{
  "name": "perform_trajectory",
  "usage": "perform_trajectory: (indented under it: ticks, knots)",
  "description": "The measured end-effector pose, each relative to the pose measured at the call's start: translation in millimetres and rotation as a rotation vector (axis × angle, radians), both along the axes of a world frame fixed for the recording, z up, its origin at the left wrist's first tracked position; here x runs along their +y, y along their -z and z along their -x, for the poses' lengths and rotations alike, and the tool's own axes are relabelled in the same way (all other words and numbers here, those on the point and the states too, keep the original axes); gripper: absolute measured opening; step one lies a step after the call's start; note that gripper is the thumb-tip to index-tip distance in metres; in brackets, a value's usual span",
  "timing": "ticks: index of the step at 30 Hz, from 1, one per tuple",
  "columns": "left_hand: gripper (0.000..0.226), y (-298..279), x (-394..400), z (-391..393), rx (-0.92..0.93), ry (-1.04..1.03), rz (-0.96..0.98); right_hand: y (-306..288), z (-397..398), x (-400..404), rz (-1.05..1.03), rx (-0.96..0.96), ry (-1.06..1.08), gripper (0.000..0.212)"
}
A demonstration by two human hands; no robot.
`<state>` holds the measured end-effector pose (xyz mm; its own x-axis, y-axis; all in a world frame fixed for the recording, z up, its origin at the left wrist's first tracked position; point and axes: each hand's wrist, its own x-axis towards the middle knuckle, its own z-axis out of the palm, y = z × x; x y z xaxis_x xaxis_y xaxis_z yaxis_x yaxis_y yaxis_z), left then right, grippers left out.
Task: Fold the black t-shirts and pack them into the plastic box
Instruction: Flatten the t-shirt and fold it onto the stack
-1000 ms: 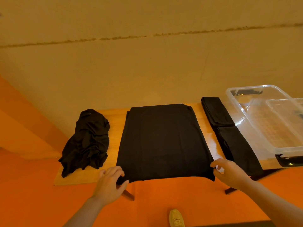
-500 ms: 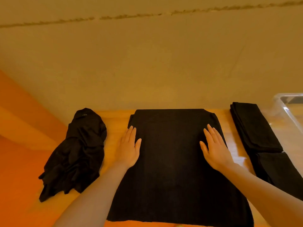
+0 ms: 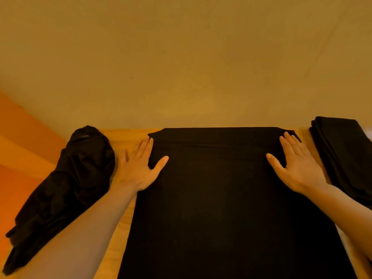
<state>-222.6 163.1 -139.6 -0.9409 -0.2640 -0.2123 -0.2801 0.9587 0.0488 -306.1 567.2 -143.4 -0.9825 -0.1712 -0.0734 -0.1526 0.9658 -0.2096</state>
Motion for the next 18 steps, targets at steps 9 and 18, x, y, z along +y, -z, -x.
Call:
perform_trajectory:
  ticks: [9,18]
  knots:
    - [0.078,3.0,31.9,24.4,0.106,0.103,-0.03,1.7,11.4,-0.6,-0.067,-0.04,0.0,0.085]
    - [0.068,-0.3,36.8,29.7,0.217,0.104,-0.003,-5.3,12.9,3.2,0.019,0.057,-0.043,0.072]
